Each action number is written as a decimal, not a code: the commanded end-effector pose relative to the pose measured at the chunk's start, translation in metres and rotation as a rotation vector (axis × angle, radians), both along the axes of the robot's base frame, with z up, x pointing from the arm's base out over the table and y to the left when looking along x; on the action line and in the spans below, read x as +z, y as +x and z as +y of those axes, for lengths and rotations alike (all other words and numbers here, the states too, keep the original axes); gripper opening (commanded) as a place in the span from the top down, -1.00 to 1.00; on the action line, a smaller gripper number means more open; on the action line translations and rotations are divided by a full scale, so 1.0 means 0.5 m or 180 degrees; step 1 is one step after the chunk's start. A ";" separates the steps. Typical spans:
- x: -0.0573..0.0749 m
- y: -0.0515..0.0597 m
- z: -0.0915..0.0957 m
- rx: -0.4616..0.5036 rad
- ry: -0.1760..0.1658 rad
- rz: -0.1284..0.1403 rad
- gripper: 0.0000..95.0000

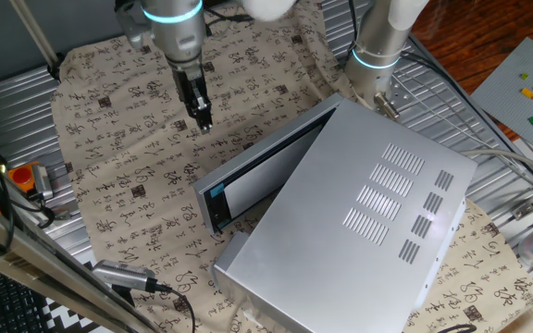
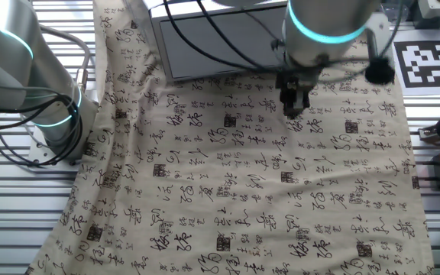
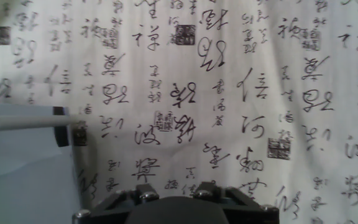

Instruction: Close the microwave door

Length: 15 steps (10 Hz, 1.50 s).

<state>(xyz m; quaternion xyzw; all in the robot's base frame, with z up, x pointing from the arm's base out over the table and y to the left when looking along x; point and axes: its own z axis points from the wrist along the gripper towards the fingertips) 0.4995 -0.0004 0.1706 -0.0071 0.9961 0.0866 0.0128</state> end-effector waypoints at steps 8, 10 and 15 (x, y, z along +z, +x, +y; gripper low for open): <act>0.009 0.002 0.003 0.0259 -0.0010 -0.0040 1.00; 0.009 0.002 0.003 0.0352 -0.0097 -0.0054 1.00; 0.009 0.002 0.003 0.0559 -0.0096 -0.0070 1.00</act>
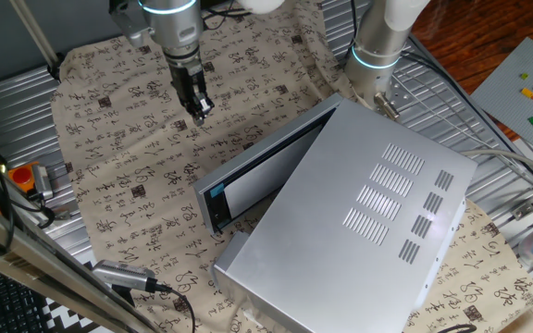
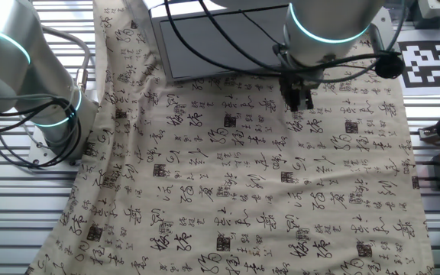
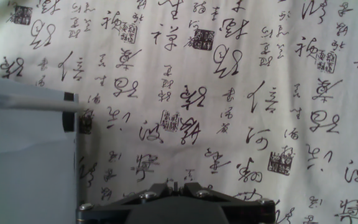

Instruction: Close the microwave door

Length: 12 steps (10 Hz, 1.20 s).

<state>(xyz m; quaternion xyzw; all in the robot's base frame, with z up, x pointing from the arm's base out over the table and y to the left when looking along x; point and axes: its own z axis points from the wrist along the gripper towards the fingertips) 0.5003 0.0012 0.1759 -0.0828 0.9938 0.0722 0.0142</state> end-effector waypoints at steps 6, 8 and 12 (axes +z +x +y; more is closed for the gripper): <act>0.044 0.023 0.015 -0.0169 0.0749 0.0118 1.00; 0.073 0.034 0.043 -0.0210 0.0839 0.0221 1.00; 0.094 0.046 0.055 -0.0246 0.0778 0.0279 1.00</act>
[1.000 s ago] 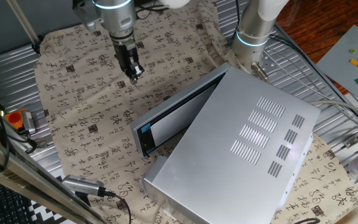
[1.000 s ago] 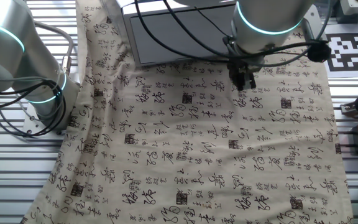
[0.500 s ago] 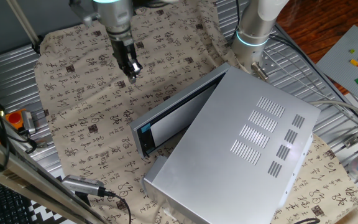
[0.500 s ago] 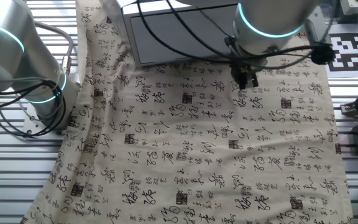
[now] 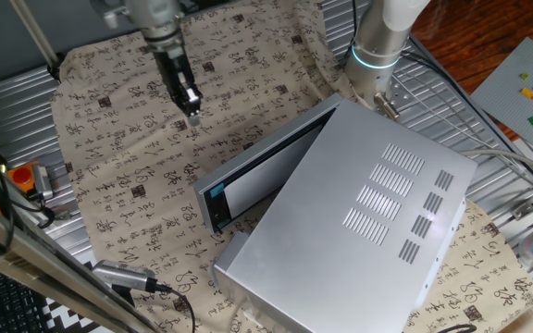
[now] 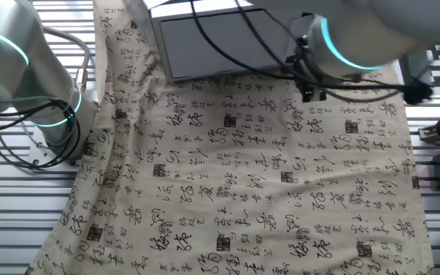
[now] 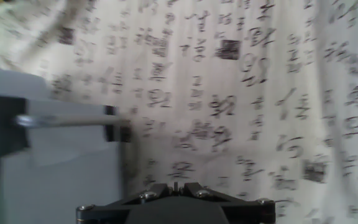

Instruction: Close the microwave door

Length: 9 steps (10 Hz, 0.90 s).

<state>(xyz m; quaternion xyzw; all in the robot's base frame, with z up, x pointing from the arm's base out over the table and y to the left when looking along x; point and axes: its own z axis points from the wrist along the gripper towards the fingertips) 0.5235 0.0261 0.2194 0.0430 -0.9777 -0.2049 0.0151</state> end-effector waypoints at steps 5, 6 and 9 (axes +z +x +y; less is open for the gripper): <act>0.007 -0.001 0.005 0.0187 -0.0255 -0.0027 1.00; 0.007 -0.001 0.005 0.0242 -0.0258 -0.0053 1.00; 0.007 -0.001 0.005 0.0361 -0.0206 -0.0096 1.00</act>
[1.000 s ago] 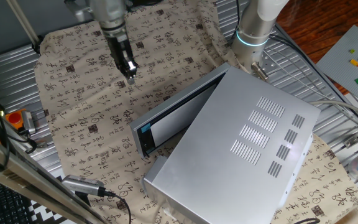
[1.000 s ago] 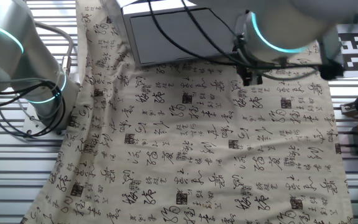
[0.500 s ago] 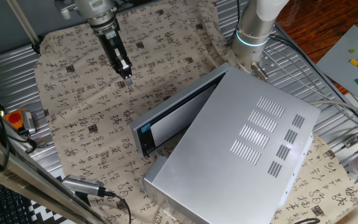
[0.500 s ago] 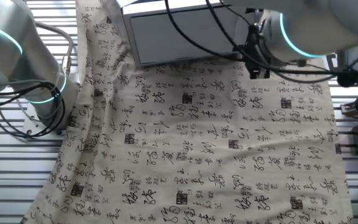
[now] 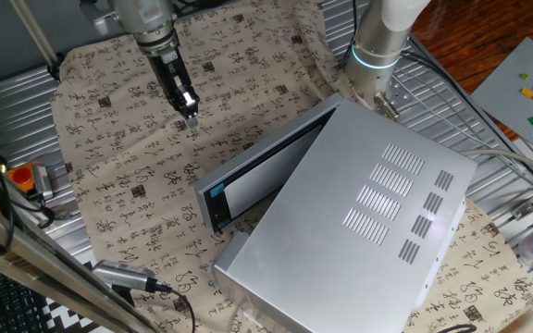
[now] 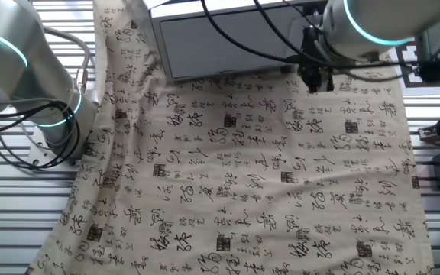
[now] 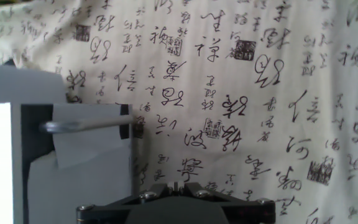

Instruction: Close the microwave door

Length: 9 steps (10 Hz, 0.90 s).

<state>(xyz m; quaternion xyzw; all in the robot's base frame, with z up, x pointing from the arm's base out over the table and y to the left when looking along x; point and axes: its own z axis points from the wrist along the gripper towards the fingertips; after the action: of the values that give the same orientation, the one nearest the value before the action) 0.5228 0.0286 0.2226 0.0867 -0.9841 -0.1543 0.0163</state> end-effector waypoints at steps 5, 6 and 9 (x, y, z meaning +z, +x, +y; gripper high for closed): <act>0.000 0.001 0.000 0.0092 0.0127 -0.0005 1.00; 0.004 0.003 0.006 0.0069 0.0111 0.0017 1.00; 0.022 0.017 0.061 -0.0105 0.0090 0.0080 1.00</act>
<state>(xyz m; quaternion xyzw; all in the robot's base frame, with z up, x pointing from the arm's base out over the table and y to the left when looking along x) 0.5311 0.0587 0.2331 0.0709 -0.9825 -0.1704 0.0248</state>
